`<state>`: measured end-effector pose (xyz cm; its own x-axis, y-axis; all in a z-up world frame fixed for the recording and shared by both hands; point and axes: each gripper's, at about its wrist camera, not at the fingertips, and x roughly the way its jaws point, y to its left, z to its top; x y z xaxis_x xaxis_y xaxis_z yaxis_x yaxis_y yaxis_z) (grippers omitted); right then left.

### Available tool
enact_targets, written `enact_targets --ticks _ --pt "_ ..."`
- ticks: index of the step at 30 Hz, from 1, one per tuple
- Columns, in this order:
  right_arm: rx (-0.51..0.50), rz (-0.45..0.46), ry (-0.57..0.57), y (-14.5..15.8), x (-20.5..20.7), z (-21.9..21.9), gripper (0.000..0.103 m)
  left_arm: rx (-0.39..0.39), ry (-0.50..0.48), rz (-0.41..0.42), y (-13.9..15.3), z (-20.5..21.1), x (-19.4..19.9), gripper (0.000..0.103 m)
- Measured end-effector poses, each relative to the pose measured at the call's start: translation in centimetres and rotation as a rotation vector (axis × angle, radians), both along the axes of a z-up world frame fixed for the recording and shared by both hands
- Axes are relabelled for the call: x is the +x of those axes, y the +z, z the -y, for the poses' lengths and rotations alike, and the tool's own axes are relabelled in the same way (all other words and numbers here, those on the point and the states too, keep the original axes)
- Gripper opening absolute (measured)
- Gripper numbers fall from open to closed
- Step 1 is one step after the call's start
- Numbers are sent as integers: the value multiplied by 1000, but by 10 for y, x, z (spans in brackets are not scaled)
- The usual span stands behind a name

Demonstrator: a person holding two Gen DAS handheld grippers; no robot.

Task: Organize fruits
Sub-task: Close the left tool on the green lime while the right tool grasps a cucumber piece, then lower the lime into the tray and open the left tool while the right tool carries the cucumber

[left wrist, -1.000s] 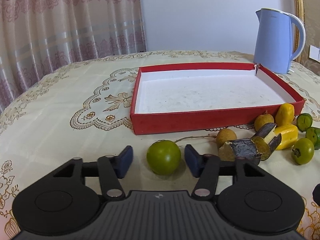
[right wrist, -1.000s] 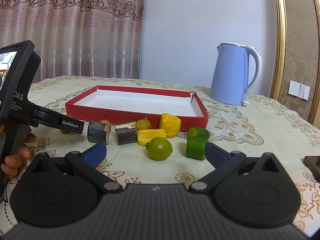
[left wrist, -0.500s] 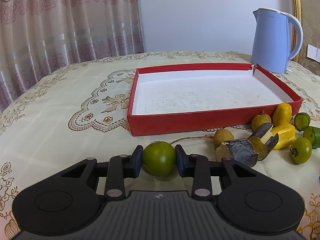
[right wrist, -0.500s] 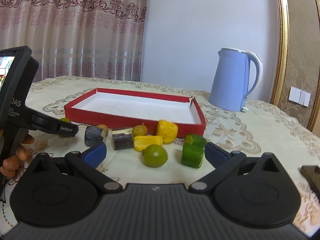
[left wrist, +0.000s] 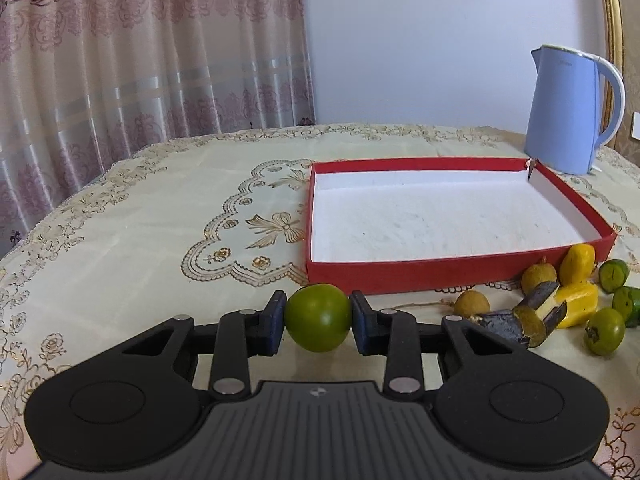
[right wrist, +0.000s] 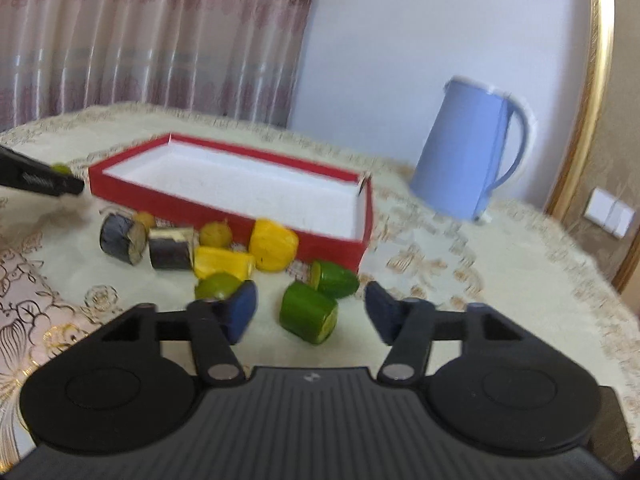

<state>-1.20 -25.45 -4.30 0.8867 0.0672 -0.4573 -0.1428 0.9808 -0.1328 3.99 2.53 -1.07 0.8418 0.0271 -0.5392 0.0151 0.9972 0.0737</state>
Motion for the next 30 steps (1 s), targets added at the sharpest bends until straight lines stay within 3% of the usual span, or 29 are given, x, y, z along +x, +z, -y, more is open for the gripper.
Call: enact_targets --ticks 5,9,15,20,25,30 --pt "36 -89 29 -13 22 1 47 12 -9 8 4 4 0 33" --pt "22 -96 -1 -16 27 -1 28 23 -24 12 6 7 1 33" --pt "61 -59 -19 -9 13 8 28 -61 -82 -1 12 -2 10 33" --pt "103 -13 -17 4 0 14 28 -65 -126 24 23 1 23 33" --pt "109 25 6 14 -7 12 28 -27 -168 30 33 19 62 33" --pt "127 47 14 20 -8 11 28 4 -179 -37 29 46 124 33"
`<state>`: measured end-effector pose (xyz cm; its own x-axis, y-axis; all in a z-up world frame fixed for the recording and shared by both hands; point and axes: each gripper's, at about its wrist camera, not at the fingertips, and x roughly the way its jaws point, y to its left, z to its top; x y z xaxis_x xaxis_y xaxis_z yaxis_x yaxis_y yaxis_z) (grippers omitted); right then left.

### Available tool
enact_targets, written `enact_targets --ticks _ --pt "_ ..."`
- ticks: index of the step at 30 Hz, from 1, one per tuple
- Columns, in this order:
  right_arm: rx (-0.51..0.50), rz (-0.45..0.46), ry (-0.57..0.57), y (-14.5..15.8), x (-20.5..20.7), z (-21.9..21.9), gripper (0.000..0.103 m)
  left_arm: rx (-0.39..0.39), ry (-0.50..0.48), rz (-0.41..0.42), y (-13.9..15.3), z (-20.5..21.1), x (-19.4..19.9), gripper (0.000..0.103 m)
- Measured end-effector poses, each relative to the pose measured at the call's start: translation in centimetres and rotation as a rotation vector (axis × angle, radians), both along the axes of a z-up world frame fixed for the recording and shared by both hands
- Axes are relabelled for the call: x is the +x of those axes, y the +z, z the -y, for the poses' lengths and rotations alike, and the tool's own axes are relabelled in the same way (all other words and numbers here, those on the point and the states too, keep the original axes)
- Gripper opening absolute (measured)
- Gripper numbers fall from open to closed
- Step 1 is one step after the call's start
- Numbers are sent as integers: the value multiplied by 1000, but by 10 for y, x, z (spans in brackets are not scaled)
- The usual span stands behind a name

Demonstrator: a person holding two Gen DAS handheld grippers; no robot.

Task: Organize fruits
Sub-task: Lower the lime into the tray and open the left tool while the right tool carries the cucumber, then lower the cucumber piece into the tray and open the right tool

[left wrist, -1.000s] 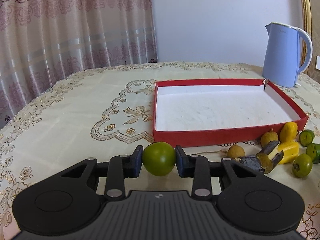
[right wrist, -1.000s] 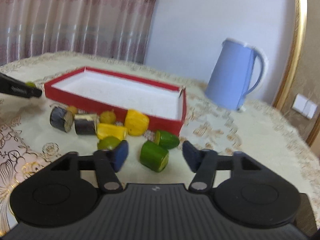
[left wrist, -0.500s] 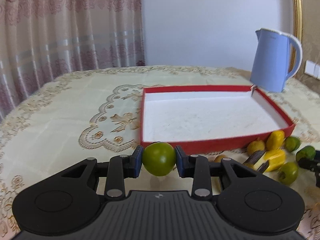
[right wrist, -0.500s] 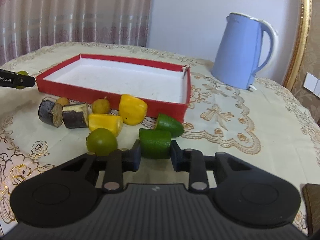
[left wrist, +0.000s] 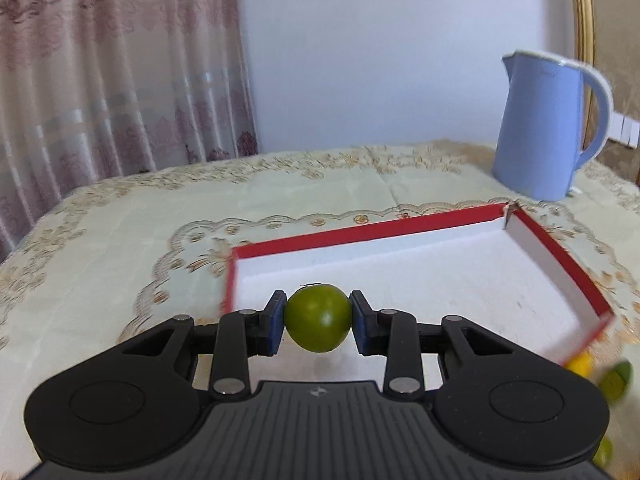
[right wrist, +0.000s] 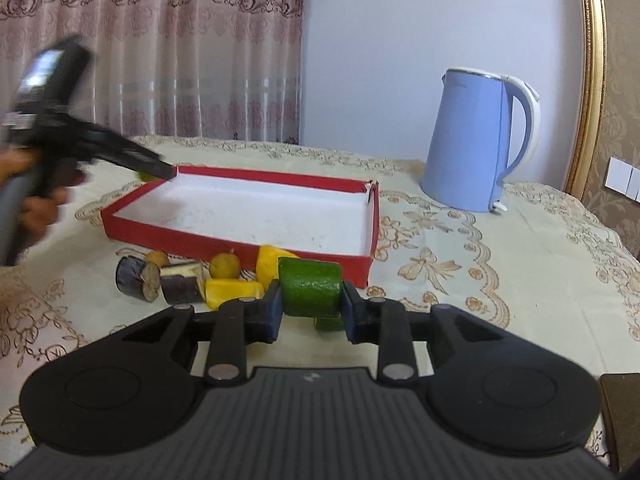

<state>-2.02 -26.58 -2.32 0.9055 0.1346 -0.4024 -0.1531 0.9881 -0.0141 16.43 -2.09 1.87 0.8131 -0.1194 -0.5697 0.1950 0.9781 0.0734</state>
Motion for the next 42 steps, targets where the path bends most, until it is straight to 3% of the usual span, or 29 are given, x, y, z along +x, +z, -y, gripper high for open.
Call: enact_targets --ticks 5,9,13,14,19,22,27,34,42 --pt "11 1 2 3 3 0 28 35 9 -39 -8 22 34 33" --pt "15 2 15 4 8 -2 28 65 12 -43 -9 27 32 34" --pt "14 4 32 5 13 -8 28 73 34 16 -4 21 19 72" --pt "17 3 36 5 14 -10 28 79 39 36 -2 19 15 74" --pt "31 5 47 6 19 -13 28 76 85 50 9 8 2 74" --pt "33 13 49 9 23 -12 28 44 135 82 11 -1 -30 74" --pt "38 9 53 15 42 -8 28 68 217 137 -4 -3 -85 74" --pt "16 -11 58 22 83 -7 28 25 266 53 -28 -18 -104 74" --pt "-13 -69 31 25 152 -8 28 -35 223 36 -36 -28 -118 74"
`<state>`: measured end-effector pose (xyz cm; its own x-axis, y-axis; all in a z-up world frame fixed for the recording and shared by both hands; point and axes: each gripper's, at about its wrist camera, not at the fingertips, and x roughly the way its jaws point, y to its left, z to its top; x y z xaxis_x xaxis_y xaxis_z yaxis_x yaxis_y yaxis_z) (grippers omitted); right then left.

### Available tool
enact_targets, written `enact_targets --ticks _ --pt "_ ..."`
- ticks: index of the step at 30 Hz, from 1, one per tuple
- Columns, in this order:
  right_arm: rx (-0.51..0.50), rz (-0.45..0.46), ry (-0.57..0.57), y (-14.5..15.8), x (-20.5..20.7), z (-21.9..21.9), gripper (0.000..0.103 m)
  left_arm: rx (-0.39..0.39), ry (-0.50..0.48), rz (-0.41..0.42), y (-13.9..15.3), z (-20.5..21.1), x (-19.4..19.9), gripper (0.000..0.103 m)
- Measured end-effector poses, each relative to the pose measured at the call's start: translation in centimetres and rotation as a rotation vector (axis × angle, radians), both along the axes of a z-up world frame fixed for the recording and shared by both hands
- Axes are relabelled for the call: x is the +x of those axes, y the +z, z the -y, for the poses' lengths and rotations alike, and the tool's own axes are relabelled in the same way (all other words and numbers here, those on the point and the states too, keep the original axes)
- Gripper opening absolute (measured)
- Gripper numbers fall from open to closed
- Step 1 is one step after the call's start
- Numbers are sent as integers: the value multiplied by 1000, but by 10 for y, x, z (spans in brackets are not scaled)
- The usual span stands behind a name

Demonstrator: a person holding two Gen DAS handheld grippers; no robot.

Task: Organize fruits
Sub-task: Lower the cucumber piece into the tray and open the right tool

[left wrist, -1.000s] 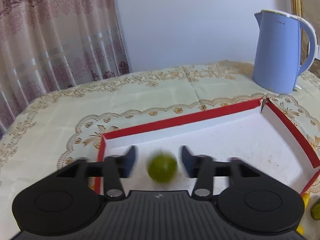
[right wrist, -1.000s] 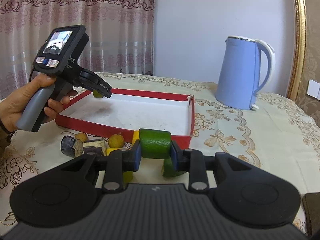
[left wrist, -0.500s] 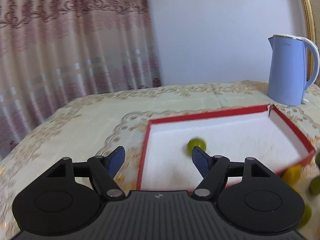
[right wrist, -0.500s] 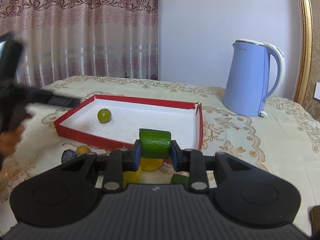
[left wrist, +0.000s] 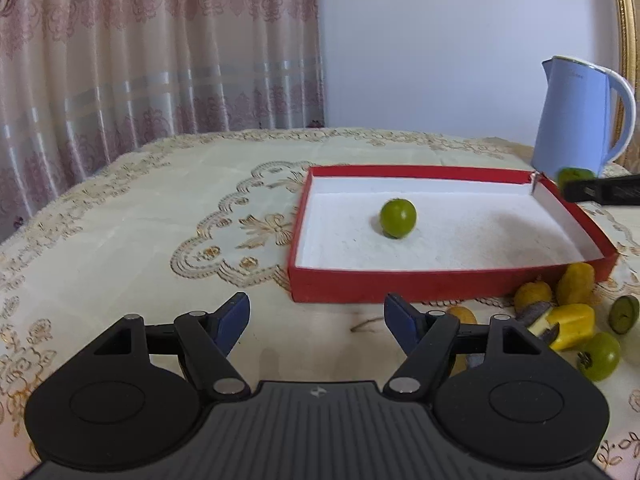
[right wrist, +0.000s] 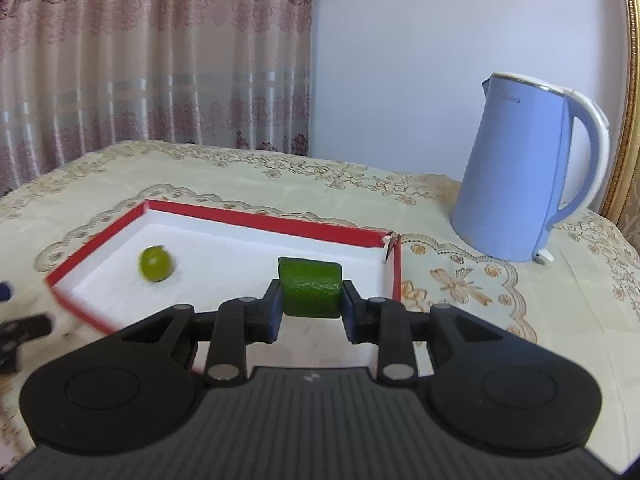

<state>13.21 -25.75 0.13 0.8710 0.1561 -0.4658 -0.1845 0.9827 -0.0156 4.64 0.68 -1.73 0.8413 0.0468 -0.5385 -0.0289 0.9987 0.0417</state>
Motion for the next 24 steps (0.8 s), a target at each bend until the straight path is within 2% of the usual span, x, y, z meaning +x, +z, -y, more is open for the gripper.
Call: enact_targets --ticks 4,9,11,12,16,19,21,22,24 --pt "-25 -57 -21 -7 40 -2 28 -15 -8 -5 -1 -5 -4 74" --pt "-40 -113 -43 -12 78 -4 30 25 9 7 -1 -8 -6 77" --pt "-63 -110 -67 -11 79 -8 50 19 4 3 -1 -10 -7 77" --pt "-82 -84 -70 -9 74 -11 58 14 0 3 0 -11 -8 77" --pt "-116 42 -65 8 26 -15 60 -8 -30 4 0 -12 -12 77" --pt "-71 147 -74 21 -28 -8 65 -21 -76 14 2 -7 -18 77" --pt "-37 221 -109 24 -64 0 78 -15 -104 21 2 2 -22 77" --pt "-19 247 -124 23 -77 3 80 -12 -120 28 2 7 -25 77" --pt "28 271 -157 19 -99 10 82 0 -146 35 1 17 -28 82"
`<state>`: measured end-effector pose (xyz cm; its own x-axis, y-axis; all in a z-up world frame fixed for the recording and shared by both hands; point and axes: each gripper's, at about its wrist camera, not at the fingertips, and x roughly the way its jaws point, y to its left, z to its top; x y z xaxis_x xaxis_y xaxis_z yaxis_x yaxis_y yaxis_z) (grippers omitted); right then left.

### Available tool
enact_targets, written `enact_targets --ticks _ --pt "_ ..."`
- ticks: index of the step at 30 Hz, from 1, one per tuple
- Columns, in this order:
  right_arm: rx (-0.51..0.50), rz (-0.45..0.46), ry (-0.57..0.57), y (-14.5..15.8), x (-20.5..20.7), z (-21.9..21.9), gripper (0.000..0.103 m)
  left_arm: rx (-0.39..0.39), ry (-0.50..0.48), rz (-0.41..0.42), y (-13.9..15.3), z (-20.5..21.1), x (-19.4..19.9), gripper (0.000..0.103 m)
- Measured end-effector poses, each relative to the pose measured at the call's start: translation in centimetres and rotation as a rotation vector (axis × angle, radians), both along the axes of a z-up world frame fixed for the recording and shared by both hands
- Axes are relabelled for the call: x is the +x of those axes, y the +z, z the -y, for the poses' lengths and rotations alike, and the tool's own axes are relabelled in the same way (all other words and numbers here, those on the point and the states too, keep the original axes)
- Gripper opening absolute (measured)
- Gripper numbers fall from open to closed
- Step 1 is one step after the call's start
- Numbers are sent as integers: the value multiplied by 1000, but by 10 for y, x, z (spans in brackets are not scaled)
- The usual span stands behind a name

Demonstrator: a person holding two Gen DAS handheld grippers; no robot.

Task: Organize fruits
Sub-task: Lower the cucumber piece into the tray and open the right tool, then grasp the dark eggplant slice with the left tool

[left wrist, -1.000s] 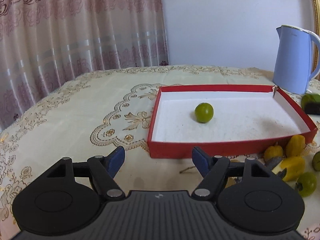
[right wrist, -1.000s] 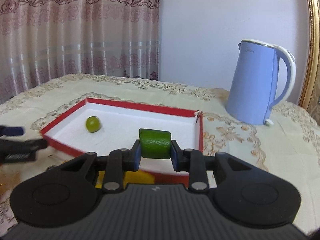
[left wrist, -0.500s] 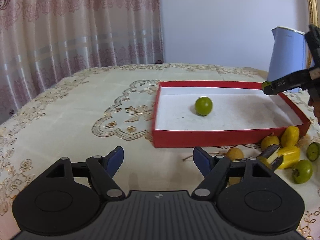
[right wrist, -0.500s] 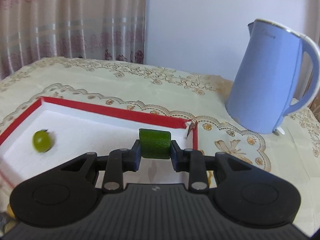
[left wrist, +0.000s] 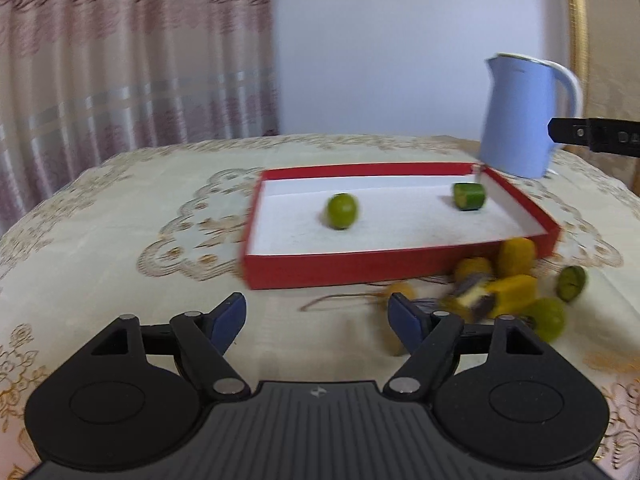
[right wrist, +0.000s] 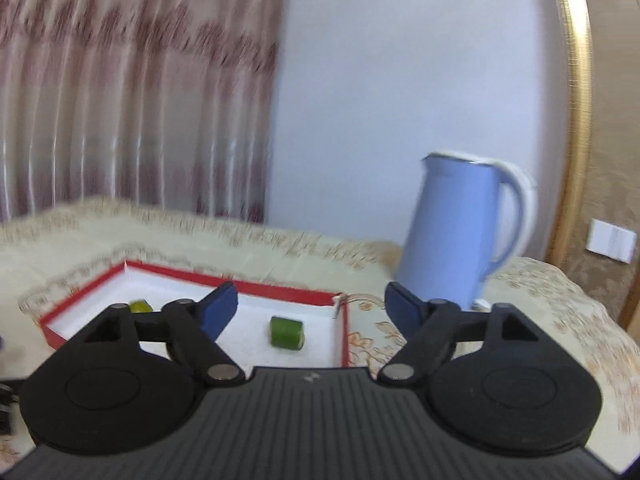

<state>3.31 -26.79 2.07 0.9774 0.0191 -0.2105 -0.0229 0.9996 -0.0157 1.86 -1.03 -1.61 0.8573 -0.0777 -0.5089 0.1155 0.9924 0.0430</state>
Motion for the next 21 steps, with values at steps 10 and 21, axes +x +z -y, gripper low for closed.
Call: enact_targets --ticks 10,21 --pt "163 -40 -3 -31 -31 15 84 113 -44 14 -7 40 -7 85" --pt "183 -49 39 -38 -40 17 86 128 -3 -32 -15 54 7 81"
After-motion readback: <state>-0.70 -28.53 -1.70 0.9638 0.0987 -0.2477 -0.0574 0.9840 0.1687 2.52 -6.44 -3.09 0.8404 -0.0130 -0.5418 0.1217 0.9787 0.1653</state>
